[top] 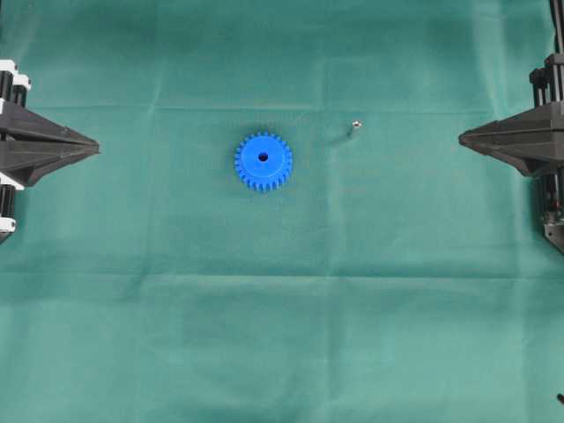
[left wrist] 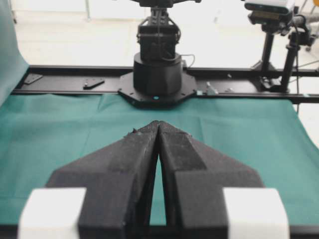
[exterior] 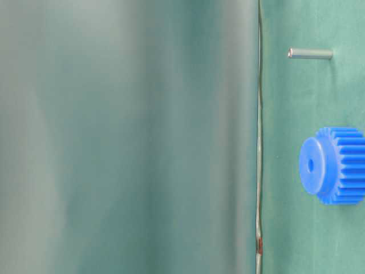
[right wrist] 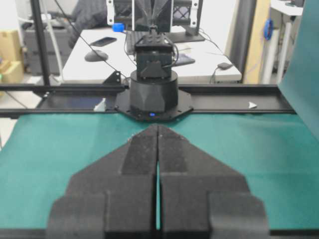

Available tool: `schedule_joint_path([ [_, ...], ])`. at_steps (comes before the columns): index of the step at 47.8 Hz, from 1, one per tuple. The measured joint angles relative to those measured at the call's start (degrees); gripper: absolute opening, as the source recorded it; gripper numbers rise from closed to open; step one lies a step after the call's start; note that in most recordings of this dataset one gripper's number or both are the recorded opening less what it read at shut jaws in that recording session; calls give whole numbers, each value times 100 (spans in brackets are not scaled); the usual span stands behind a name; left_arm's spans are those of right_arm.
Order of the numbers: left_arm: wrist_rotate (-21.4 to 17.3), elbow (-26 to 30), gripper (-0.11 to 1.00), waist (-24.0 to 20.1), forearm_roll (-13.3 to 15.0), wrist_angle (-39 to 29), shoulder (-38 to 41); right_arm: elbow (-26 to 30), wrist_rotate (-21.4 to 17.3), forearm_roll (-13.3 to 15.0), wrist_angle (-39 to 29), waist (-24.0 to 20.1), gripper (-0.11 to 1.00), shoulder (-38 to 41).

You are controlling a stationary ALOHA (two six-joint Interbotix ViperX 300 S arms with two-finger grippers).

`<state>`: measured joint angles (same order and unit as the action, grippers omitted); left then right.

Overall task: Insert the shaft placed at a random location into the center hole of the medium gear at another random location.
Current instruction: 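Move the right gripper left and down over the silver shaft, grasp it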

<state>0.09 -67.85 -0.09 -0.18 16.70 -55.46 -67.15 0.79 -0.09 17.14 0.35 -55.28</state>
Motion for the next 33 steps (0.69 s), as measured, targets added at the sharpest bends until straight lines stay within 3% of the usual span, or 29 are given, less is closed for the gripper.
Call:
schedule_joint_path([
  [18,44,26,0,0,-53,-237,44,-9,-9,0,-202,404,1,369],
  [27,53,26,0,9,-62,-237,35,-18,-9,0,-185,729,1,949],
  [30,53,26,0,9,-62,-237,44,-18,-9,-9,-123,826,6,1195],
  [33,53,26,0,9,-62,-229,44,-18,-9,-9,-62,888,19,1468],
])
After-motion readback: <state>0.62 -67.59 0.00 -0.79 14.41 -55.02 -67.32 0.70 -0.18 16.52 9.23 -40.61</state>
